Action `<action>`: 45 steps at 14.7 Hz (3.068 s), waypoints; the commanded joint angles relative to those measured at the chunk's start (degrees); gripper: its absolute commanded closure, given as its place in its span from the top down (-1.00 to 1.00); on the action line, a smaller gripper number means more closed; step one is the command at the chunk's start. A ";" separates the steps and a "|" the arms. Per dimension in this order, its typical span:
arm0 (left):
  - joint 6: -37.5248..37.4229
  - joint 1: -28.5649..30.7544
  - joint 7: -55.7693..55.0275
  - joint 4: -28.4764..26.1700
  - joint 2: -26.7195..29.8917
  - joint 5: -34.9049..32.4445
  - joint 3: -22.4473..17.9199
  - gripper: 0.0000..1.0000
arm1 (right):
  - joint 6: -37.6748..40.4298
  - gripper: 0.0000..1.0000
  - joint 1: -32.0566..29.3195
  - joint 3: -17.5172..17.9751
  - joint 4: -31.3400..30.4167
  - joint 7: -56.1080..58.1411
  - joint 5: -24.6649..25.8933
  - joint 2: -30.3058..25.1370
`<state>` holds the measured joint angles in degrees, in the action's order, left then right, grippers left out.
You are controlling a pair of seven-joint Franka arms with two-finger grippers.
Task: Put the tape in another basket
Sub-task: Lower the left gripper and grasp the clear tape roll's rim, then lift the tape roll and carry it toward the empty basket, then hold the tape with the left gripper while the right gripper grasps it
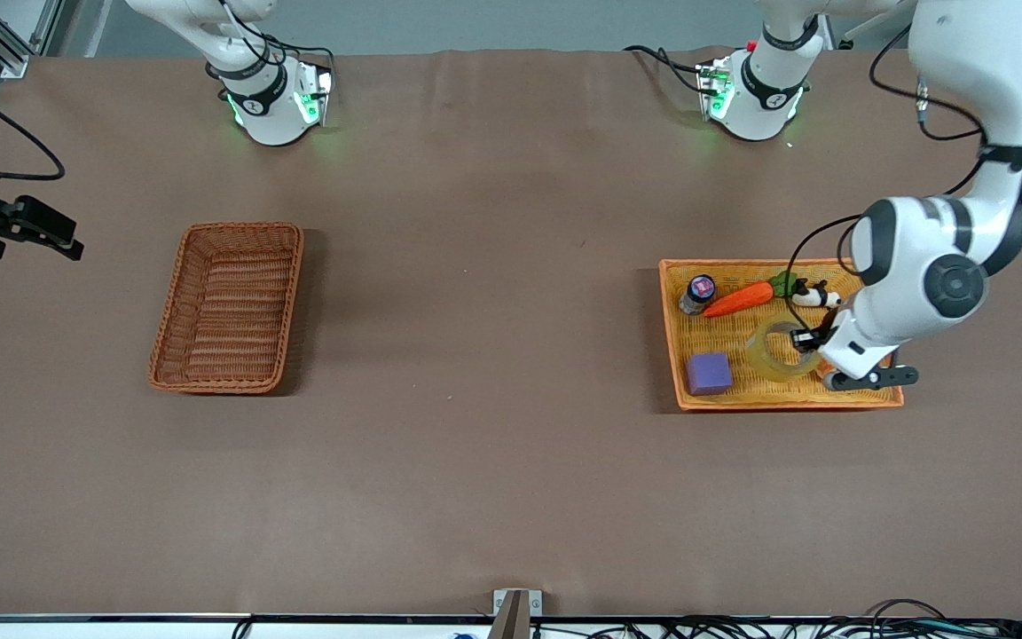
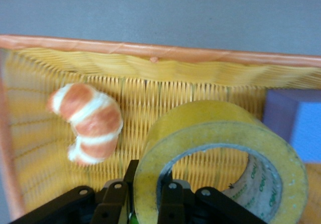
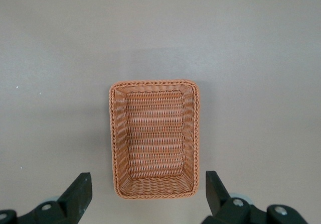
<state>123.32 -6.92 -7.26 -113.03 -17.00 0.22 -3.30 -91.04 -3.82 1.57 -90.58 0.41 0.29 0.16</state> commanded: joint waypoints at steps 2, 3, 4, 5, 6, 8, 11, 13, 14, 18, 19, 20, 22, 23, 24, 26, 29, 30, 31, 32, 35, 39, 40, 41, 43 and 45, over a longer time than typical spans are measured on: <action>-14.57 -0.46 -0.74 8.77 3.55 0.22 4.24 -1.00 | -0.10 1.00 -1.37 0.36 -0.92 0.65 -0.20 -1.21; -16.51 -0.37 -1.87 10.62 3.55 0.22 6.53 -1.00 | 0.07 1.00 -1.02 0.45 -0.83 0.48 -0.20 -1.21; -17.66 -0.63 -3.80 12.29 3.55 0.22 8.81 -0.96 | 0.16 1.00 -0.93 0.53 -0.91 0.13 -0.20 -1.21; -18.45 -0.64 -6.43 14.22 3.47 0.22 11.44 -0.86 | 0.68 1.00 -1.10 0.54 -0.92 0.12 -0.20 -1.21; -19.07 -0.72 -9.59 15.72 3.21 0.22 14.52 -0.85 | 0.78 1.00 -1.10 0.54 -0.83 0.21 -0.20 -1.21; -19.25 -1.07 -13.38 16.35 2.68 0.05 20.15 -0.86 | 0.34 1.00 -1.45 0.36 -0.83 0.21 -0.20 -1.21; -19.34 -2.47 -18.99 18.20 0.92 -0.21 26.92 -0.88 | 0.78 1.00 -1.10 0.45 -0.83 0.12 -0.20 -1.21; -19.34 -5.80 -22.26 18.72 -0.21 -1.36 27.82 -0.86 | 1.04 1.00 -1.10 0.53 -1.09 0.12 -0.20 -1.21; -19.25 -8.69 -23.67 19.59 -1.27 -1.53 27.99 -0.87 | 1.22 1.00 -1.10 0.54 -1.26 0.30 -0.20 -1.21; -19.17 -18.19 -31.48 28.72 -13.29 -2.67 28.17 -0.90 | 0.16 1.00 -0.49 0.71 -1.35 0.30 -0.20 -1.21; -18.90 -19.35 -33.77 31.09 -16.89 -3.55 28.17 -0.90 | 0.60 1.00 -0.49 0.62 -1.44 0.38 -0.20 -1.21; -18.64 -20.14 -34.83 33.29 -19.71 -3.65 28.26 -0.88 | 0.69 1.00 -0.57 0.62 -1.70 0.39 -0.20 -1.21; -17.77 -22.59 -36.33 36.20 -24.02 -3.82 27.91 -0.86 | 0.25 1.00 -0.49 0.54 -2.06 0.39 -0.20 -1.12; -15.41 -23.04 -35.90 36.21 -24.83 -3.82 27.82 -0.85 | -0.10 1.00 -0.40 0.54 -2.06 0.39 -0.20 -1.04; -12.86 -23.40 -35.90 36.30 -26.23 -3.82 27.73 -0.84 | -0.54 1.00 -0.40 0.62 -2.06 0.30 -0.20 -0.60; -9.69 -24.63 -35.90 36.30 -28.43 -3.91 26.94 -0.82 | -2.20 1.00 -0.31 0.62 -2.06 0.30 -0.29 0.63; -4.87 -27.43 -35.90 37.44 -31.24 -6.45 24.58 -0.72 | -2.83 1.00 0.39 0.62 -2.06 0.39 -1.08 1.07; -2.40 -28.57 -35.90 37.53 -32.38 -6.55 23.09 -0.72 | -2.91 1.00 0.39 0.62 -2.06 0.39 -1.08 1.25; -0.90 -29.72 -35.90 37.53 -33.26 -6.55 21.77 -0.72 | -2.91 1.00 0.48 0.62 -2.06 0.39 -1.08 1.51; 0.07 -30.69 -35.81 37.53 -33.71 -6.55 20.88 -0.73 | -3.00 1.00 0.92 0.80 -2.32 0.30 -1.08 1.69; 4.02 -30.78 -35.81 38.14 -34.84 -6.55 20.70 -0.56 | -6.77 1.00 2.67 2.11 -5.39 -0.14 -1.17 1.60; 5.53 -31.75 -35.81 39.99 -37.40 -6.55 20.61 -0.46 | -12.66 1.00 2.85 6.86 -9.26 -2.07 -2.13 3.17; 5.53 -32.10 -35.81 39.82 -37.32 -6.55 20.61 -0.37 | -13.37 1.00 3.03 7.56 -10.31 -2.86 -3.27 4.31; 5.44 -32.19 -35.81 39.82 -36.71 -6.55 20.61 -0.21 | -15.64 1.00 3.12 8.44 -11.71 -3.65 -3.89 4.67; 4.83 -31.58 -36.25 39.64 -34.87 -6.46 20.70 0.29 | -20.38 1.00 3.73 10.72 -14.88 -6.37 -3.98 5.82; 2.82 -31.05 -36.43 39.38 -32.06 -6.20 20.70 0.75 | -24.69 1.00 4.17 13.35 -17.17 -11.98 -3.98 7.74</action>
<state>128.72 -38.20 -42.54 -73.32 -52.64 -5.31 17.82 -111.98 0.15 12.41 -104.86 -6.61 -3.21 7.34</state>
